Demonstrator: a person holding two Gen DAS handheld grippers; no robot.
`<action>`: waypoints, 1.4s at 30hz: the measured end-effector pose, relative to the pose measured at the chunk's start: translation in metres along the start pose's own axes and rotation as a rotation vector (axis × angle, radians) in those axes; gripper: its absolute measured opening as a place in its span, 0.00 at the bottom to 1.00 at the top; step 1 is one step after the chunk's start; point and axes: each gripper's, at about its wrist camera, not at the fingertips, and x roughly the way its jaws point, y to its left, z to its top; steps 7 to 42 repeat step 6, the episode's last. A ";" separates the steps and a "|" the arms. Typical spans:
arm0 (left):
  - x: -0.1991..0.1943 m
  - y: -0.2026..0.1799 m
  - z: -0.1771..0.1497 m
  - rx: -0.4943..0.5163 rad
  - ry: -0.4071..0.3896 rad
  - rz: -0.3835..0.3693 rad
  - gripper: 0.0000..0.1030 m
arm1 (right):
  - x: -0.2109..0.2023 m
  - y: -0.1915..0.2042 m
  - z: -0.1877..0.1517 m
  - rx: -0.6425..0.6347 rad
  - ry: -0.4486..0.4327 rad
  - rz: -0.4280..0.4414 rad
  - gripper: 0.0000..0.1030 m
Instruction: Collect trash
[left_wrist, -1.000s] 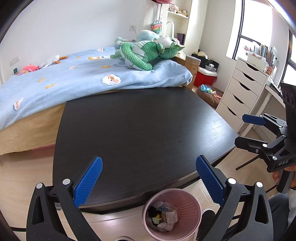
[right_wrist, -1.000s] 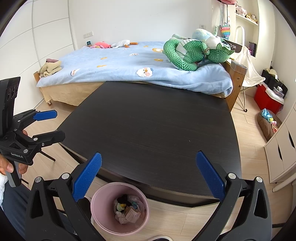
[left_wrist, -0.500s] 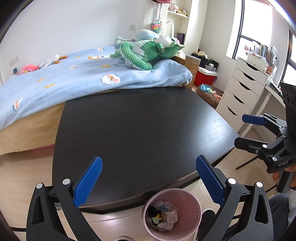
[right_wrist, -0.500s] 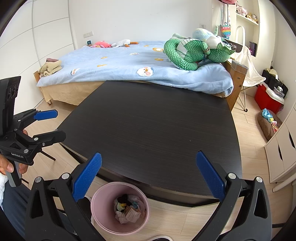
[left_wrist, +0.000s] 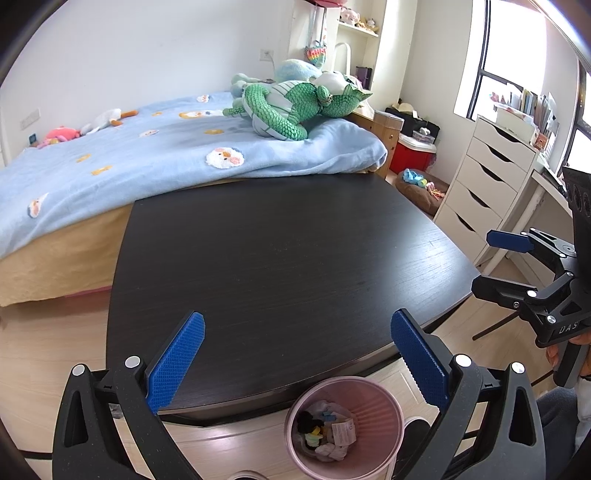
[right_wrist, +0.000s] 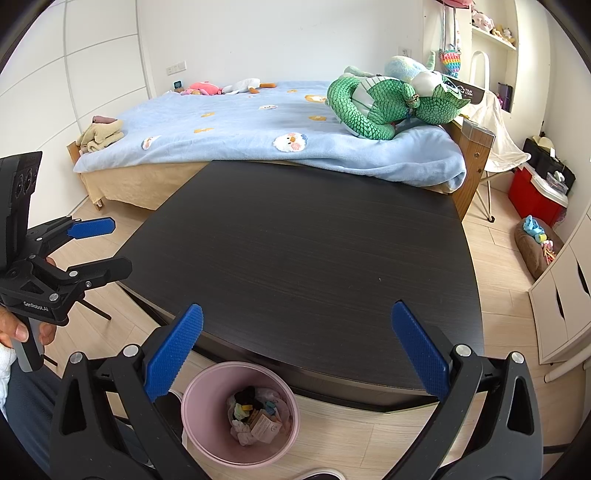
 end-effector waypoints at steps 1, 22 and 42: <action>0.001 0.000 0.000 0.001 0.002 0.005 0.94 | 0.000 -0.001 0.001 0.000 -0.001 0.000 0.97; -0.001 0.000 0.000 -0.005 -0.003 0.017 0.94 | 0.000 0.000 -0.001 0.003 -0.001 0.000 0.97; -0.001 0.000 0.000 -0.005 -0.003 0.017 0.94 | 0.000 0.000 -0.001 0.003 -0.001 0.000 0.97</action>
